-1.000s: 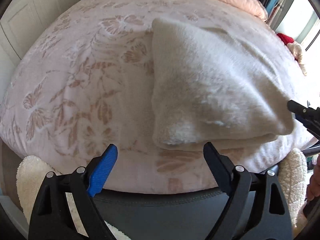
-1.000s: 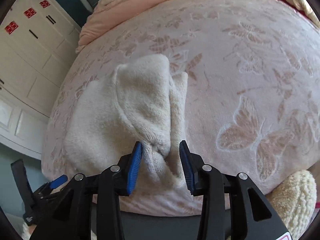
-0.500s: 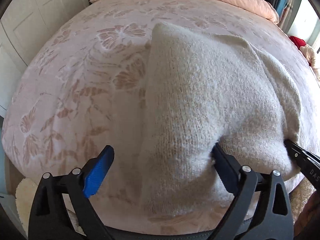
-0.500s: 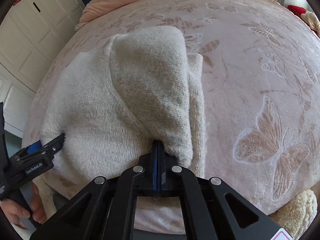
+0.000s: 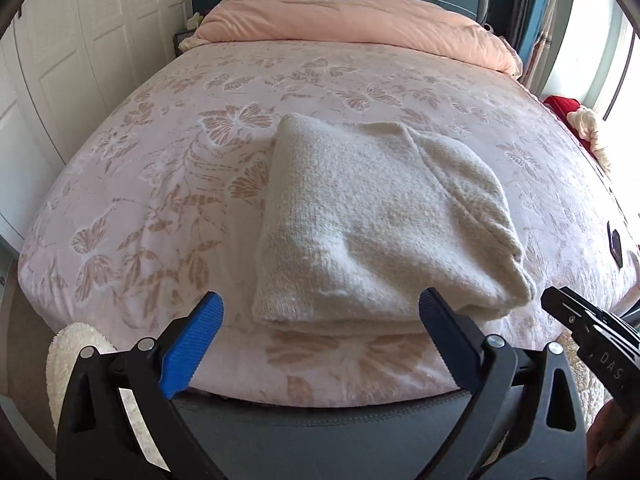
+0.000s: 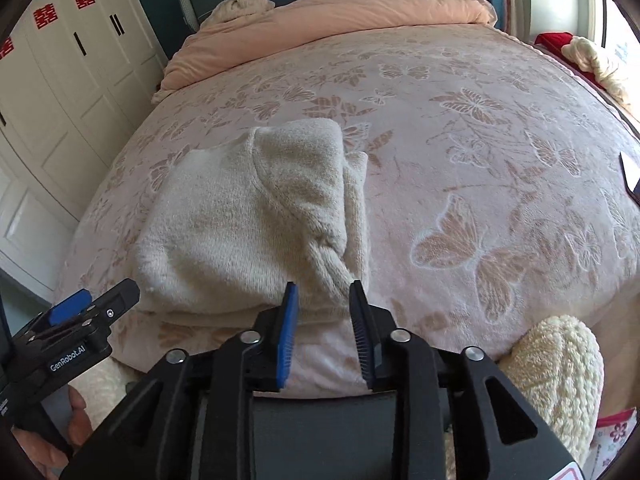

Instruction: Fold small clothes

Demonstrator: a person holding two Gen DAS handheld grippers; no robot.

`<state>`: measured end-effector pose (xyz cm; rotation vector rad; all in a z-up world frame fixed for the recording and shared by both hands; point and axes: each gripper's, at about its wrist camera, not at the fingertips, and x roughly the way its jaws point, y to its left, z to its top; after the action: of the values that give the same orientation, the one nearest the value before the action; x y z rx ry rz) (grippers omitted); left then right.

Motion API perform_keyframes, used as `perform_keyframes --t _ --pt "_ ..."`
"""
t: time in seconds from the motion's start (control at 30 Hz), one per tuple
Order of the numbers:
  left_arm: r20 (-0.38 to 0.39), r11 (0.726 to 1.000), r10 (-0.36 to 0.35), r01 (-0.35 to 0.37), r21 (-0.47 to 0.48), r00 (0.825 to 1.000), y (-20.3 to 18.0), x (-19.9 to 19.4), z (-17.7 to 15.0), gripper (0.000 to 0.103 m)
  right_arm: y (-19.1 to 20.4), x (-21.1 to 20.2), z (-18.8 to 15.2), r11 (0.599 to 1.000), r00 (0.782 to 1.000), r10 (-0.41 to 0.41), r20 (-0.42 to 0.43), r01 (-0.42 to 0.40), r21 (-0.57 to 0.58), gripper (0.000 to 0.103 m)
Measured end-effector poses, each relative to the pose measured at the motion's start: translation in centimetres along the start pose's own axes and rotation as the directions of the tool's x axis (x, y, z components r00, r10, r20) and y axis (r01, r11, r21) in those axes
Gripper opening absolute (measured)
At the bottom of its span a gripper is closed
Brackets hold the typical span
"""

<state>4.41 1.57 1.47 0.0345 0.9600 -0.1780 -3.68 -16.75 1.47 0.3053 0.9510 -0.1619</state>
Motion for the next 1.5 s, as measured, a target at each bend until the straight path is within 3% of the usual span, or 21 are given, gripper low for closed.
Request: perform_keyframes --t 0.1,0.23,0.57,0.8,0.93,1.5 --pt "0.021 1.000 0.010 -0.010 0.026 1.000 -1.3 -0.6 -1.3 0.097 0.3 -0.2 -1.7 0.999 0.999 -0.035 0.005 0.036 -0.024 0.032" --pt "0.002 0.999 0.002 -0.002 0.040 1.000 -2.1 -0.8 -2.5 0.097 1.3 -0.2 -3.6 0.995 0.999 -0.051 0.018 0.053 -0.083 0.045" --pt "0.073 0.999 0.049 -0.048 -0.006 0.996 -1.5 -2.4 -4.4 0.097 2.8 -1.3 -4.8 0.991 0.998 -0.030 0.050 0.037 -0.131 0.047" --pt "0.133 0.994 0.107 -0.105 -0.024 0.985 -0.7 -4.3 -4.6 0.097 2.0 -2.5 -4.6 0.997 0.996 -0.040 0.084 0.046 -0.068 0.049" --pt "0.150 0.992 0.123 -0.123 -0.013 0.981 -0.6 -4.7 -4.7 0.097 3.3 -3.1 -4.8 0.993 0.994 -0.032 0.104 0.044 -0.113 0.050" --pt "0.148 0.988 0.148 -0.153 0.028 0.978 -1.4 -4.1 -5.1 0.096 4.0 -2.8 -5.0 0.988 0.994 -0.052 0.100 0.066 -0.142 0.050"
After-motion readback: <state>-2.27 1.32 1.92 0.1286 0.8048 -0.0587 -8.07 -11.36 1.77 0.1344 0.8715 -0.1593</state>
